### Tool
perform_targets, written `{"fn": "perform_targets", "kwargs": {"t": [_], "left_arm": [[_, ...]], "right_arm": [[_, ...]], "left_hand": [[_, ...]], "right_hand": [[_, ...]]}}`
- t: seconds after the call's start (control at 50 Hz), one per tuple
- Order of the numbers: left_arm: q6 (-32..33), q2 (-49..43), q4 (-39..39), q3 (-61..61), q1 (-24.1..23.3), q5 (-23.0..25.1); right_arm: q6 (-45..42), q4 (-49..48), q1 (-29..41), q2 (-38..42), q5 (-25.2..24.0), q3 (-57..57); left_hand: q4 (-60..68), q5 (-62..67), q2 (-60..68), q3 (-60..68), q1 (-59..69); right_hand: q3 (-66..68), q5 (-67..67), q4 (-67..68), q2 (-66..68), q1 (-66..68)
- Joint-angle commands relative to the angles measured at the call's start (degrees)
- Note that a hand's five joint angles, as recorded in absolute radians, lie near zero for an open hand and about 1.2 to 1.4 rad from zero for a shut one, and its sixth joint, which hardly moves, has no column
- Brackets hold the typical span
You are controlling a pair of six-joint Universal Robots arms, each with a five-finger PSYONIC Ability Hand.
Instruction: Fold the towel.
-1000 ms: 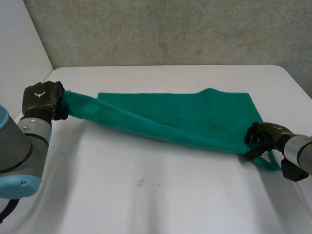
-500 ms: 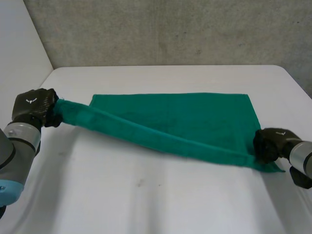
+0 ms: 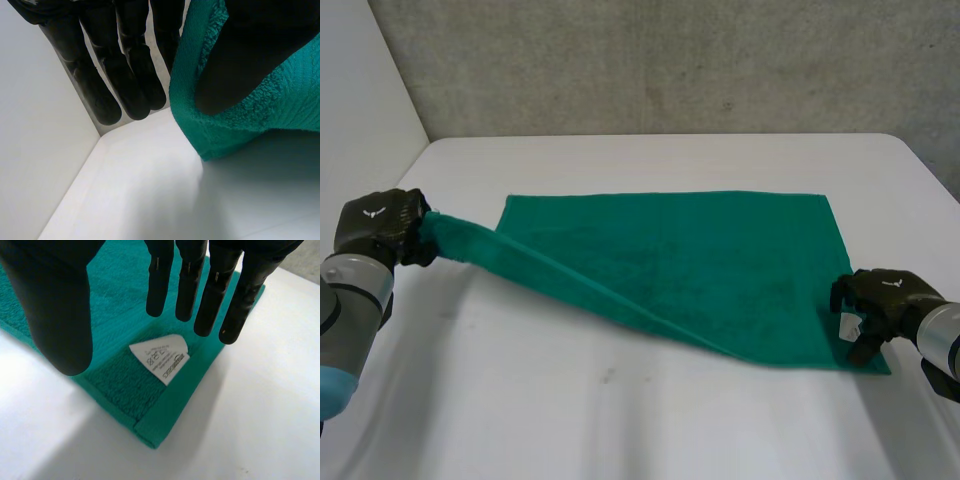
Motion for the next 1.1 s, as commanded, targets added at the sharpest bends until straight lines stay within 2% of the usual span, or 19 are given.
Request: {"fn": "perform_targets", "kwargs": {"t": [0.02,0.12,0.22,0.4,1.1], "left_arm": [[0.23,-3.38,0.11,1.94,0.17,-0.09],[0.31,-5.31,0.2,3.08,0.17,-0.09],[0.31,-5.93,0.28,3.52,0.17,-0.18],[0.23,-5.93,0.28,3.35,0.17,-0.18],[0.23,-5.93,0.37,2.91,0.08,-0.18]], "right_arm": [[0.03,-0.29,-0.06,-0.17,-0.76,2.06],[-0.14,-0.64,-0.41,0.09,-4.97,3.64],[-0.23,-1.7,-0.59,0.36,-5.68,4.17],[-1.64,-6.7,-0.41,3.34,-4.98,4.79],[-3.4,-12.33,-0.06,8.18,0.56,0.48]], "left_hand": [[11.53,15.53,11.22,11.62,13.81],[11.53,15.53,11.22,11.62,13.81],[11.53,15.53,11.22,11.62,13.81],[11.53,15.53,11.22,11.62,13.81],[11.53,15.53,11.22,11.62,13.81]], "right_hand": [[0.25,-0.37,-0.03,-0.54,3.97],[0.92,0.3,0.64,0.13,4.64],[1.26,0.64,0.98,0.47,4.98],[3.77,3.15,3.49,2.98,7.49],[14.04,13.42,13.76,13.25,17.76]]}}
